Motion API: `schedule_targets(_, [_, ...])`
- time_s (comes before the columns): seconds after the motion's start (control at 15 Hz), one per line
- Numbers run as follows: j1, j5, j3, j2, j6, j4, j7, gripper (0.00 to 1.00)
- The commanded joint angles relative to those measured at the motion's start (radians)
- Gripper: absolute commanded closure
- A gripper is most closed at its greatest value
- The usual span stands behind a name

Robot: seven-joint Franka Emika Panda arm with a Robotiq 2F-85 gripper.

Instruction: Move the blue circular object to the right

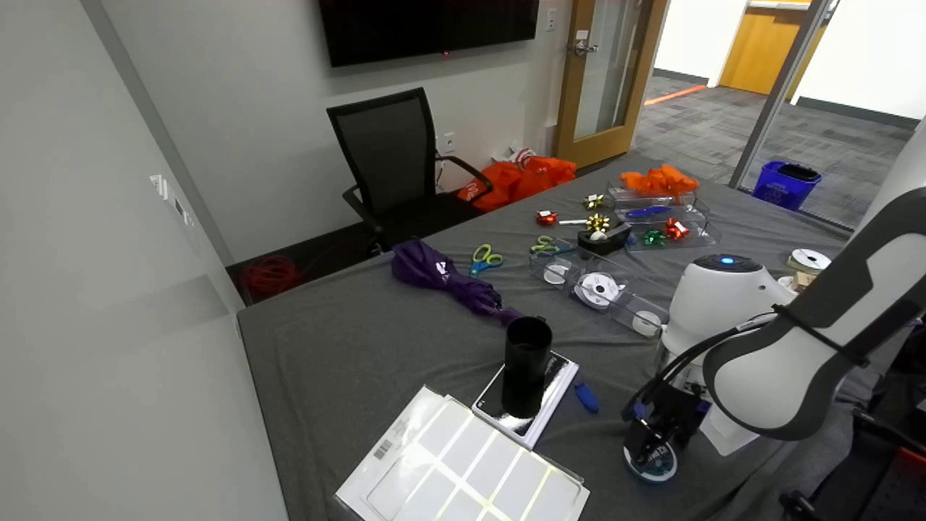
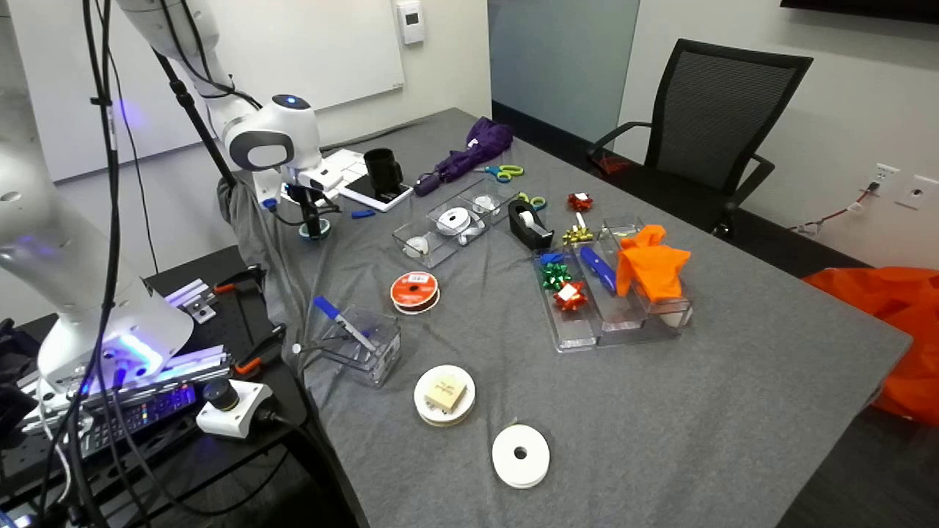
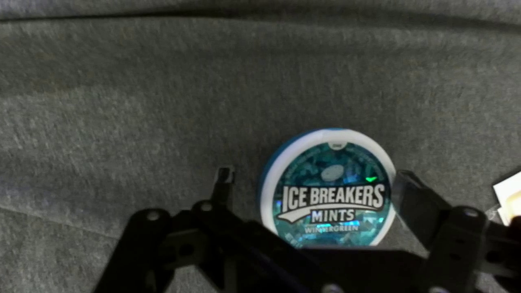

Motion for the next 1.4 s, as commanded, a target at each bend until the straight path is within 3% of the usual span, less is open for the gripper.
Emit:
schedule_targets(0.0, [0.006,-0.014,-0.005,0.026,0.034,0.016,0.014,0.00])
schedule_targets(1.33, [0.009,-0.026,-0.012,0.050,0.043,0.031,0.013,0.00])
